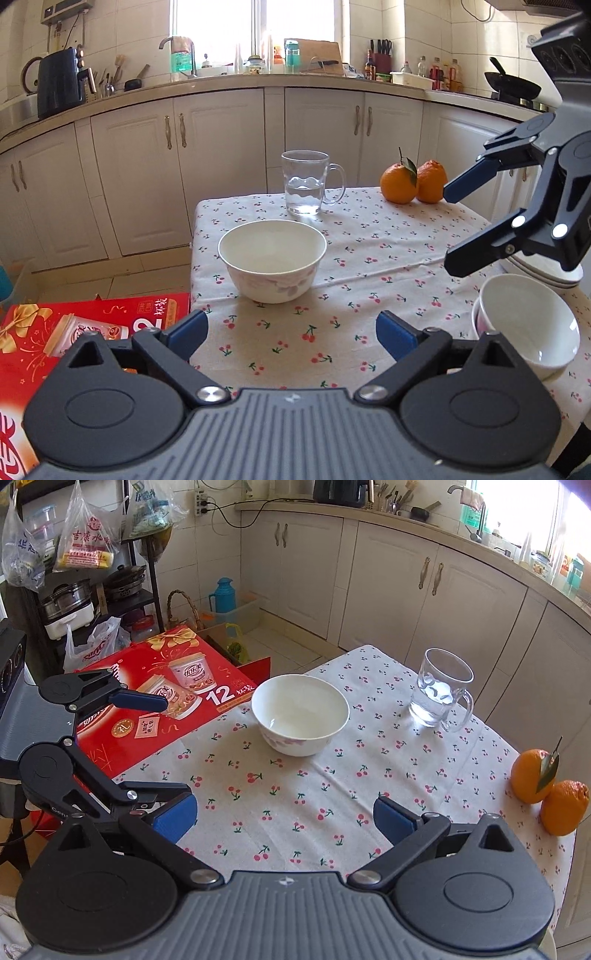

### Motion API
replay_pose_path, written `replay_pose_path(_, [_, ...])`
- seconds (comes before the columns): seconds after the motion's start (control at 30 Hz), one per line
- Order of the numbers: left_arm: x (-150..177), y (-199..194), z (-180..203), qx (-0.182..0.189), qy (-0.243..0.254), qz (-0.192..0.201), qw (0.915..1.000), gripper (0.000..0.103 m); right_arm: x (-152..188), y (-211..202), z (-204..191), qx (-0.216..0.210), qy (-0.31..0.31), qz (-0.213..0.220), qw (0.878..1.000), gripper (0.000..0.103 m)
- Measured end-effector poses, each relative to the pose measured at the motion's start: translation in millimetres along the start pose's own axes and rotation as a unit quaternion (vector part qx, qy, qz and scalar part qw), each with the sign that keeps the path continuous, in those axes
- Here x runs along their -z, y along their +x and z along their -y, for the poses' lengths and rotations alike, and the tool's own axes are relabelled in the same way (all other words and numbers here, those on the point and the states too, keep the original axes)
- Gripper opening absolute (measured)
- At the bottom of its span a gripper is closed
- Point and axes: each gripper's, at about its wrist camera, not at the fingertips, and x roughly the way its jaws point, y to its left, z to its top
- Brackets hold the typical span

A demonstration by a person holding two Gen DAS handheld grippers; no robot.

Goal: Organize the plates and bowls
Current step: 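Move the right tool to the white bowl beside the red box, then close the right tool on the rim of that white bowl, then lift the held bowl with the right tool toward the bowl stack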

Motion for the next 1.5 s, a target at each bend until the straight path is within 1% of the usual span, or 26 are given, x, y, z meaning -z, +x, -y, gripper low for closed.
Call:
replay_pose_path(0.13, [-8,17,-8,0.007,-0.013,-0.006,0.9999,0.097,-17,16,9,0.002,-0.01,-0.005,1.0,0.103])
replay_pose_path(0.2, [-10,26,-9,0.002,-0.013,-0.007,0.9999,0.098,-26,24,14,-0.003,-0.015,-0.007,1.0,0.103])
replay_pose_path(0.4, [-17,53,-9,-0.008,0.008,-0.009,0.9999,0.099,-50,51,25,-0.019,-0.026,-0.015,0.999,0.103])
replay_pose_path(0.53, [-20,69,-12,-0.013,0.014,-0.01,0.9998,0.099,-67,73,35,-0.032,-0.028,-0.027,0.999,0.103])
replay_pose_path(0.7, [-22,82,-14,-0.017,0.023,-0.007,0.9996,0.098,-81,102,47,-0.055,-0.021,-0.04,0.997,0.102])
replay_pose_path(0.77, [-21,88,-14,-0.01,0.025,-0.011,0.9996,0.098,-84,114,52,-0.064,-0.014,-0.046,0.997,0.1])
replay_pose_path(0.87, [-21,94,-14,-0.006,0.027,-0.015,0.9995,0.097,-87,132,59,-0.077,0.0,-0.054,0.996,0.094])
replay_pose_path(0.93, [-21,97,-14,-0.006,0.029,-0.013,0.9995,0.096,-88,141,62,-0.085,0.01,-0.059,0.995,0.09])
replay_pose_path(0.97, [-21,98,-14,-0.004,0.029,-0.013,0.9995,0.096,-88,146,65,-0.088,0.016,-0.062,0.994,0.09])
replay_pose_path(1.07, [-21,100,-14,0.0,0.029,-0.014,0.9995,0.094,-88,158,71,-0.097,0.03,-0.069,0.992,0.083])
replay_pose_path(1.17, [-22,102,-15,0.0,0.028,-0.015,0.9995,0.093,-86,165,75,-0.104,0.041,-0.072,0.991,0.078])
replay_pose_path(1.2, [-22,103,-15,0.001,0.026,-0.015,0.9996,0.09,-86,167,77,-0.107,0.044,-0.072,0.991,0.075])
replay_pose_path(1.23, [-22,103,-15,-0.001,0.024,-0.015,0.9996,0.089,-85,167,78,-0.11,0.047,-0.071,0.99,0.072])
replay_pose_path(1.33, [-22,103,-16,0.002,0.022,-0.015,0.9996,0.089,-83,168,79,-0.12,0.05,-0.07,0.989,0.067])
replay_pose_path(1.5, [-23,102,-17,0.003,0.02,-0.015,0.9997,0.089,-82,169,80,-0.127,0.055,-0.069,0.988,0.066])
